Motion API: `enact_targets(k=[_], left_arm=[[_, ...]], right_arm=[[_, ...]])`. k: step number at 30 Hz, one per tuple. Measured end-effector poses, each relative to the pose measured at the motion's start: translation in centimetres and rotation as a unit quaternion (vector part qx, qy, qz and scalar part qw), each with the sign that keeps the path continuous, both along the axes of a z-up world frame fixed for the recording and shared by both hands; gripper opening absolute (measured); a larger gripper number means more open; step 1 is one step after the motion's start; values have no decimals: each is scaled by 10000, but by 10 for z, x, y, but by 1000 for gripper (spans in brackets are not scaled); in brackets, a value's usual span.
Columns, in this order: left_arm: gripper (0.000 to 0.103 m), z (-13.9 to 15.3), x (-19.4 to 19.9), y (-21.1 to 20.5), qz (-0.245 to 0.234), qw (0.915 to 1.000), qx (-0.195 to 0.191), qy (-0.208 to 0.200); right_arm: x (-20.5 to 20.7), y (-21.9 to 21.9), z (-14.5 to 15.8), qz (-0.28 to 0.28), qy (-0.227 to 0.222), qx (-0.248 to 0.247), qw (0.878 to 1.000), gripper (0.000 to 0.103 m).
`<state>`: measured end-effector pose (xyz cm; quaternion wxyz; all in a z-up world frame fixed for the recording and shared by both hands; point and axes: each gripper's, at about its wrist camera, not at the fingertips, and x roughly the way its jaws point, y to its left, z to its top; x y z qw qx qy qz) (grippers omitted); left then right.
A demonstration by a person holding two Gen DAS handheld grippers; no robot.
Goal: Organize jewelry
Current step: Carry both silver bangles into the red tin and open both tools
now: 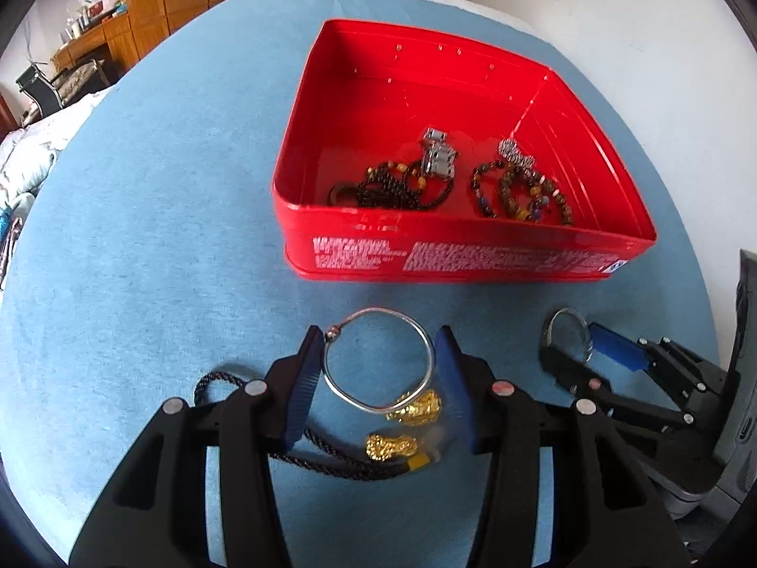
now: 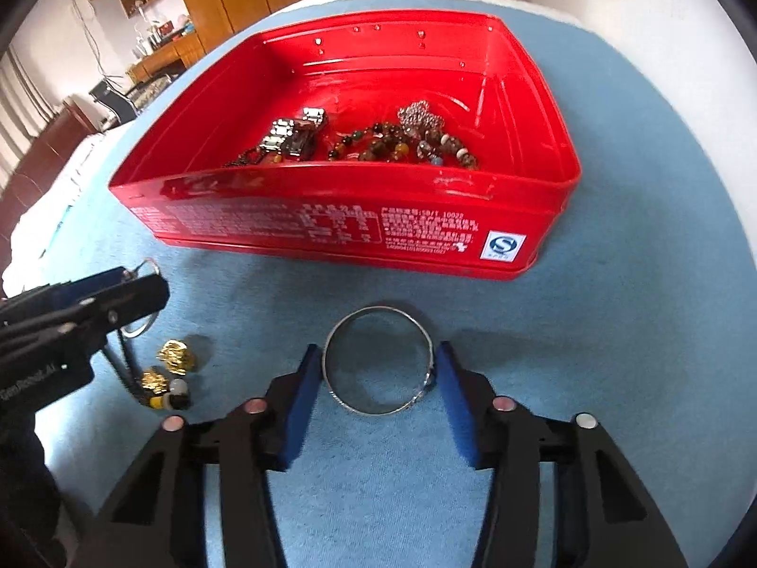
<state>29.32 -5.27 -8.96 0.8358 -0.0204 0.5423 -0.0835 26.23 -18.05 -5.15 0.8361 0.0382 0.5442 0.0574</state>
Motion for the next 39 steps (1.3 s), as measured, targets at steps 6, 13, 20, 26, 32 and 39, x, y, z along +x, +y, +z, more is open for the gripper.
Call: enact_targets(k=[6,13,20,26,32,39], left_arm=[[47,0,3,7,-4,10000,6,34],[47,10,-2,12,24,9999,-49,-143],[47,23,-14,15,37,9995,-110,-294],[47,38,-27,11,-3,9987,-147,-479],[47,52,-24,6,-42,9979,-144,-638],[47,78,0,-2,-2,9964,-106,-844]], right_arm=[[-4,-7,4,-43,-25,174,9998,49],[-15,-8,22,26,-199,336,9992,49],[-28,-7,39,97,-378,409,9984,49],[-36,-16,64,73,-643,527,9965,49],[-33,-23,89,55,-841,559,9949,49],[-3,-27,116,-30,-1035,540,9932,49]])
